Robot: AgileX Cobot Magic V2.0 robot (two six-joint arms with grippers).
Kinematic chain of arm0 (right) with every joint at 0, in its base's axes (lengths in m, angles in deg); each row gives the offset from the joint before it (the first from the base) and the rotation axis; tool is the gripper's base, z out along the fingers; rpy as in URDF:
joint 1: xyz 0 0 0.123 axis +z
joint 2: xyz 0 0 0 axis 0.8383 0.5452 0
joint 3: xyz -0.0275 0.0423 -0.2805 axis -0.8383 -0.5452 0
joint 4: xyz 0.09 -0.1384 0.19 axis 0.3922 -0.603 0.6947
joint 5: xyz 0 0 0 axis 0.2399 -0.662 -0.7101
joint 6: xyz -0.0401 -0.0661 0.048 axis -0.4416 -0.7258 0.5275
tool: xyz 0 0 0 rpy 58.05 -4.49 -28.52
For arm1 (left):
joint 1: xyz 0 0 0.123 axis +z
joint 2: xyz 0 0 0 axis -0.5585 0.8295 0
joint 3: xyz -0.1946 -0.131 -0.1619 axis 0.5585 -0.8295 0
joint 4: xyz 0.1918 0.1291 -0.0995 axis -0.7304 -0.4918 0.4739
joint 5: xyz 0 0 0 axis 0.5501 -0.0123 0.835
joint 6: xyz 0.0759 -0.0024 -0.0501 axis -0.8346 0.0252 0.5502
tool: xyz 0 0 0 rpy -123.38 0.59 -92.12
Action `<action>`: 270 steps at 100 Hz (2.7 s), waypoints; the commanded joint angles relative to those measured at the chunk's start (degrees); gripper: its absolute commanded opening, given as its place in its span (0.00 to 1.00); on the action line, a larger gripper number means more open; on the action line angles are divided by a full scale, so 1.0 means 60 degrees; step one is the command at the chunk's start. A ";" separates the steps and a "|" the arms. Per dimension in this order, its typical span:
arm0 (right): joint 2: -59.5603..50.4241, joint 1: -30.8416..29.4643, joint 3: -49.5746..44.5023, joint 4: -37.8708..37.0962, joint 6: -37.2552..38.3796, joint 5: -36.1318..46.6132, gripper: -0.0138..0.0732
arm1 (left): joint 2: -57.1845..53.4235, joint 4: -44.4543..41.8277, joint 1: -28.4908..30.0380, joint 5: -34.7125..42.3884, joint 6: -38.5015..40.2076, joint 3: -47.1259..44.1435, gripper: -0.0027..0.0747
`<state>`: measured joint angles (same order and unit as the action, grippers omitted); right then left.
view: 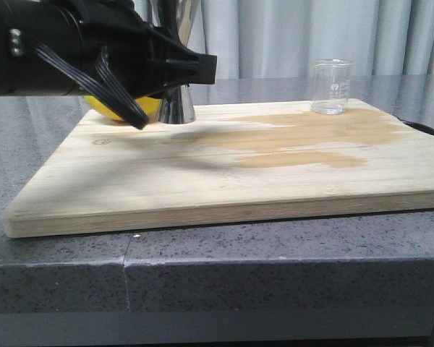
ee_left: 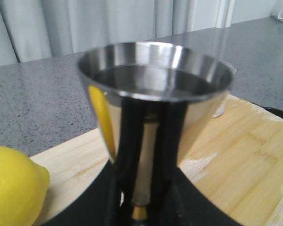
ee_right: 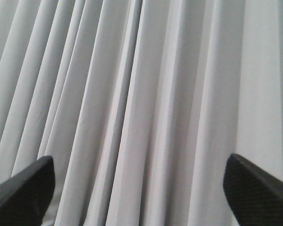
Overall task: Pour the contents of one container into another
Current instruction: 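Set the filled jigger down on the board beside the lemon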
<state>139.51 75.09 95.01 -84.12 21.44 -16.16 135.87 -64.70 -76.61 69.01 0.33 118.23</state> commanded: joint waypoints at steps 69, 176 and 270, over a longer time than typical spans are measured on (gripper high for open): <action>-0.0125 0.0026 0.0207 -0.0091 -0.0012 0.0362 0.91 | 0.0269 -0.0218 0.0000 0.1058 0.0680 0.0159 0.01; -0.0125 0.0026 0.0207 -0.0091 -0.0012 0.0397 0.91 | 0.0348 -0.1203 0.0000 0.1075 0.0680 0.0159 0.53; -0.0125 0.0026 0.0207 -0.0091 -0.0012 0.0451 0.91 | -0.0326 -0.1132 0.0040 0.0792 0.0680 -0.0317 0.64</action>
<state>139.51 75.09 94.97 -84.38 21.44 -17.34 137.37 -72.03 -76.48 69.79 4.00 115.91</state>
